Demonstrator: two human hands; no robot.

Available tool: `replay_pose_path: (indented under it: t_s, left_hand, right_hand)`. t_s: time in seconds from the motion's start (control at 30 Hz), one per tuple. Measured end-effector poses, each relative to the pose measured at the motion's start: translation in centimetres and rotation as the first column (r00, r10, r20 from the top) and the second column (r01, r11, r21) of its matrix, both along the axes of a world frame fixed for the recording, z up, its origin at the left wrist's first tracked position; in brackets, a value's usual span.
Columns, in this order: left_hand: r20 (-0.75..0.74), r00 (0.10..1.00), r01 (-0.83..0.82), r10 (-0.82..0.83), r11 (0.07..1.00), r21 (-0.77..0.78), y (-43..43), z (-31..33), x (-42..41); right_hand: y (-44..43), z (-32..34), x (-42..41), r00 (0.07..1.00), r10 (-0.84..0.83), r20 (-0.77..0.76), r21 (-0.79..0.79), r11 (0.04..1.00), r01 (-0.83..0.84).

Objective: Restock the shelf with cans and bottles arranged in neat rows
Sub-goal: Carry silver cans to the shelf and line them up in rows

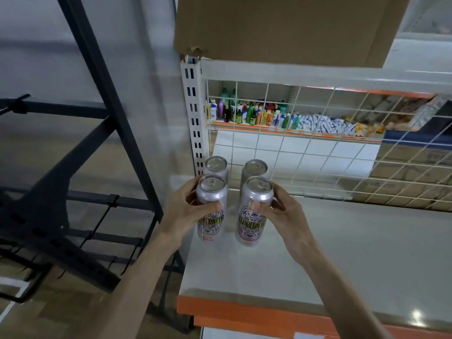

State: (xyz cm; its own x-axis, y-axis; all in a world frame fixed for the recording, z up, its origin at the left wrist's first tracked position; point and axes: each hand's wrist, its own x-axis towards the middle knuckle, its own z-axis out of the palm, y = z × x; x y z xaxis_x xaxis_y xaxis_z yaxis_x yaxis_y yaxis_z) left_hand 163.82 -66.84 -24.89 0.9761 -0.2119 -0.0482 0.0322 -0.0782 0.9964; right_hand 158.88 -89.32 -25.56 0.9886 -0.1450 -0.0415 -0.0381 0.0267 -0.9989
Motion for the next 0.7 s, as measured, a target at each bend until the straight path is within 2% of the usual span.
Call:
replay_pose_path:
  t_s: [0.7]
  left_hand:
    - [0.029,0.997,0.067,-0.066,0.997,-0.031,0.0,-2.2,-0.1]
  right_hand:
    - [0.4,-1.6,-0.7,0.995,0.1,0.009,-0.002,0.995,-0.1]
